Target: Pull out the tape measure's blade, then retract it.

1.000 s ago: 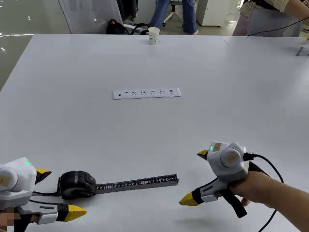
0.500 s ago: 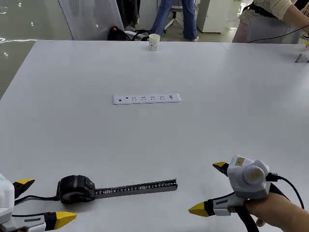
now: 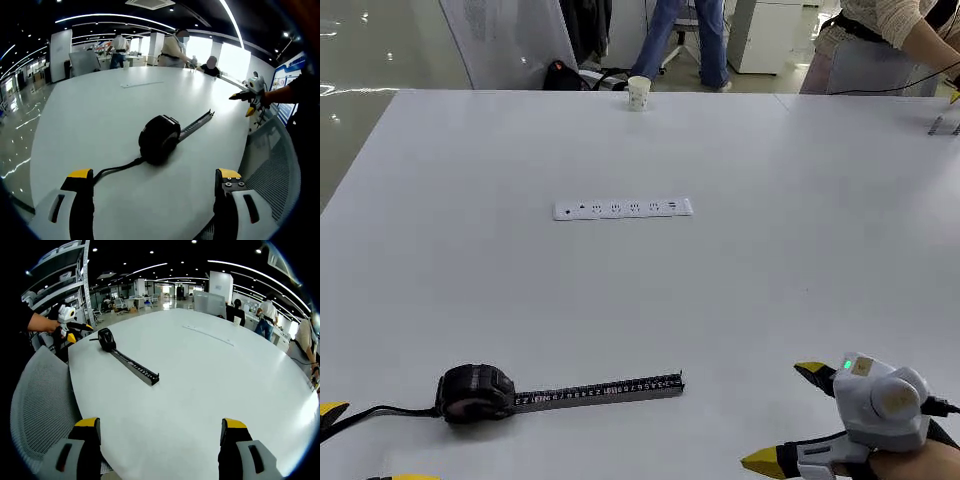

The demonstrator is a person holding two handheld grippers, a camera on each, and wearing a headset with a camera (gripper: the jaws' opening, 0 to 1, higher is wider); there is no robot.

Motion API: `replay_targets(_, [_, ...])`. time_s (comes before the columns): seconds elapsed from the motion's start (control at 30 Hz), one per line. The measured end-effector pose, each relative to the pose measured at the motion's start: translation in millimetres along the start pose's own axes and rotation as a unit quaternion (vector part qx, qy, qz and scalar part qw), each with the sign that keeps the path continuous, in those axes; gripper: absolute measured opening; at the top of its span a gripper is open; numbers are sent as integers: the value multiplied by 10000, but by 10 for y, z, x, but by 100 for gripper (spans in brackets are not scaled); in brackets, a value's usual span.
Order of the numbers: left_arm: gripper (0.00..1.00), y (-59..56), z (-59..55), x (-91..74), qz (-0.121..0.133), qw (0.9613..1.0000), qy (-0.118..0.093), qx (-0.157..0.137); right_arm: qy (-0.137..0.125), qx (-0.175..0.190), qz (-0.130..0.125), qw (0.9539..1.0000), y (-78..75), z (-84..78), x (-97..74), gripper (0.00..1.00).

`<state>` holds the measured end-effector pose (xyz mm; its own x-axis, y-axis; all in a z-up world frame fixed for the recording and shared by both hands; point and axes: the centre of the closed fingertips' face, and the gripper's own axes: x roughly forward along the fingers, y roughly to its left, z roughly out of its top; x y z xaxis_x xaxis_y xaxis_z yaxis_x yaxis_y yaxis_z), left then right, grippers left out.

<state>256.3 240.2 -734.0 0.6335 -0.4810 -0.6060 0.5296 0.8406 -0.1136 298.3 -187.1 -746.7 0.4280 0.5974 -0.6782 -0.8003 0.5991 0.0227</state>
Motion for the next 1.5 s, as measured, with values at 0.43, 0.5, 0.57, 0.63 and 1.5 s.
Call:
replay_targets(0.43, [99, 3, -94, -77, 66, 9999, -134, -54, -24, 126, -187, 9997, -56, -139, -197, 99])
replay_targets(0.5, [99, -7, -97, -64, 75, 9999, -121, -54, -33, 188, -179, 9997, -58, -172, -210, 99])
replay_targets(0.57, [99, -18, -94, -47, 62, 9999, -89, -2, -15, 134, -167, 9998, -36, -199, -227, 99])
replay_targets(0.63, [99, -21, -90, -36, 43, 10000, -63, 15, 10, 125, -152, 9998, -30, -226, -240, 99])
replay_targets(1.5, [99, -10, -70, 2, -16, 10000, -30, 69, 72, 126, -232, 9996, -114, -318, -259, 99])
